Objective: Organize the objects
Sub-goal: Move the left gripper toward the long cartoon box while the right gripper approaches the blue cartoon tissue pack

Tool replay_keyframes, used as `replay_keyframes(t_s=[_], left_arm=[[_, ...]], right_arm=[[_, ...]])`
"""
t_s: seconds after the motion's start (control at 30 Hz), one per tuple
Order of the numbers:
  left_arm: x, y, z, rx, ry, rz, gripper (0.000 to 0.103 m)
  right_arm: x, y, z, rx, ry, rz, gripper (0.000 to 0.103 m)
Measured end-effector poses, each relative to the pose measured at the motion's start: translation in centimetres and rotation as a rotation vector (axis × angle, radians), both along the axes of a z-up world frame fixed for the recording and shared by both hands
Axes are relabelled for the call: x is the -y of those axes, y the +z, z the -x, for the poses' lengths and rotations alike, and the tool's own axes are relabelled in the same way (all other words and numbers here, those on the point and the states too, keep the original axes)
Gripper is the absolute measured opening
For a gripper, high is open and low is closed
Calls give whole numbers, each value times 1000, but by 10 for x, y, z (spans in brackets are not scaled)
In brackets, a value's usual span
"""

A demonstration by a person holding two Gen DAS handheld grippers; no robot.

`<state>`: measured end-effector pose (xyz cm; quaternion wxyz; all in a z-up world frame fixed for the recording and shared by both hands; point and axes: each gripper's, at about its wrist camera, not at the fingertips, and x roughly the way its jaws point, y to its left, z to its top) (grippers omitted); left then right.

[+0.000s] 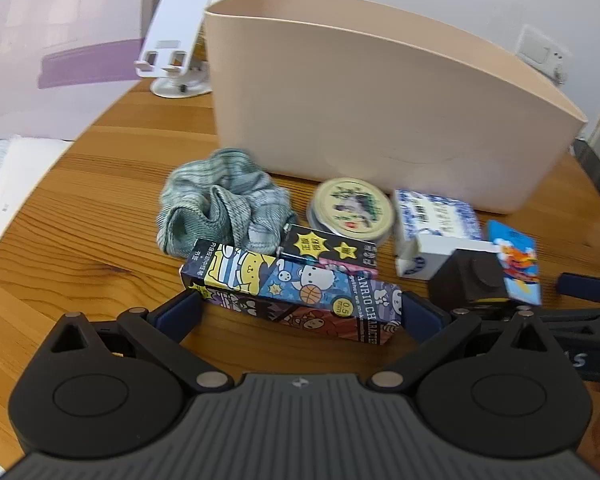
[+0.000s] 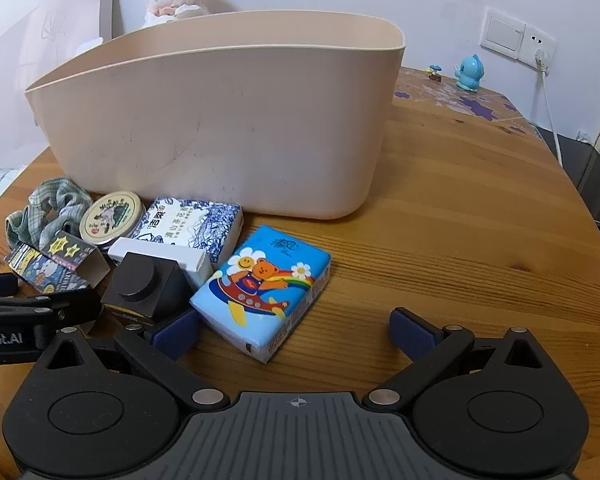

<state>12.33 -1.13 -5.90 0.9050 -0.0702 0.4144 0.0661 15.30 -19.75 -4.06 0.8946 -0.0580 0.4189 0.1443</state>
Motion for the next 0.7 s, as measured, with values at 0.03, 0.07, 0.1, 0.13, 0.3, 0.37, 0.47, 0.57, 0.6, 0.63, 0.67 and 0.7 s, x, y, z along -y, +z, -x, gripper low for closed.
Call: replay_keyframes(t_s=[0.03,0.07,0.1,0.13,0.3,0.37,0.47,0.57,0.6,0.63,0.67,0.7], left_arm=[[0,-1,0,1,3,-16,103],[0,-2,0,2,2,-35,103],[0,-3,1,1,-4,-54,103],[0,-3,1,1,-11,-70,103],[-3,-3,8,11,-27,-90,103],[-6,0,9,15,-2,-101,103],[-12,8,11,36,24,-73,103],[-11,19,13,58,21,-29,103],[-10,21,11,58,32,-21,103],[-10,21,7,51,51,-22,103],[-8,21,4,43,71,-34,103],[-7,19,-1,27,94,-61,103]], right_arm=[[-1,0,0,2,-2,4,103],[-1,-1,0,5,-5,11,103],[-2,-1,0,8,-9,17,103],[-2,-1,0,10,-10,16,103],[-4,1,-8,-12,11,19,103],[-3,2,-14,-18,20,20,103],[1,2,-16,-24,15,14,103],[7,2,-16,-27,3,-6,103],[7,2,-15,-26,1,-7,103],[7,2,-14,-24,0,-6,103],[7,1,-13,-22,-1,-4,103],[6,1,-12,-21,-2,-2,103]])
